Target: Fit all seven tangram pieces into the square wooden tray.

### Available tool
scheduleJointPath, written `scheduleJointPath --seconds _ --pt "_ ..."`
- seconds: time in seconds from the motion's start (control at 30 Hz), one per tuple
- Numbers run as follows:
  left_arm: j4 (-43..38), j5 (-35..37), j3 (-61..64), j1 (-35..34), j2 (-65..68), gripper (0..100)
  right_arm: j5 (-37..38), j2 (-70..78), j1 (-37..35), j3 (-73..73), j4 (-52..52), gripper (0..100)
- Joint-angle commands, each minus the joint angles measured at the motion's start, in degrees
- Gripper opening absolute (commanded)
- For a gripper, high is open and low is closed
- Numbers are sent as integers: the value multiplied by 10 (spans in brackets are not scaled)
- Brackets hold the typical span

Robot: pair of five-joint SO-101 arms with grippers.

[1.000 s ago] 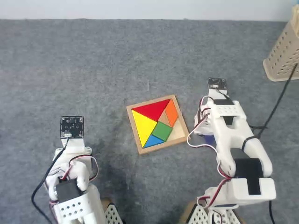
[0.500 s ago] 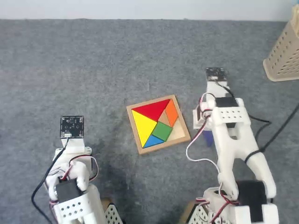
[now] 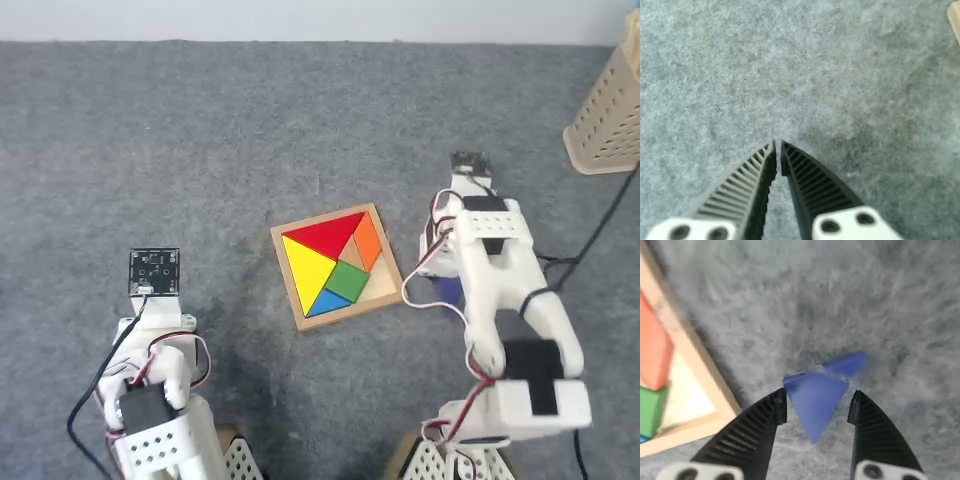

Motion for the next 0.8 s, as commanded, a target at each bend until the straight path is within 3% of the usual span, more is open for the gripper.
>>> scheduleJointPath --seconds 0.0,0.3,0.57,0.77 --pt "4 -3 -4 -2 -8 13 -11 27 11 -37 -9 195" --pt "4 -3 -4 -2 -8 13 -7 67 2 -46 -12 195" --pt "4 -3 -4 -2 -8 13 -12 10 12 -46 -1 193" --pt "4 -3 -4 -2 -8 13 -102 -82 6 -47 4 191"
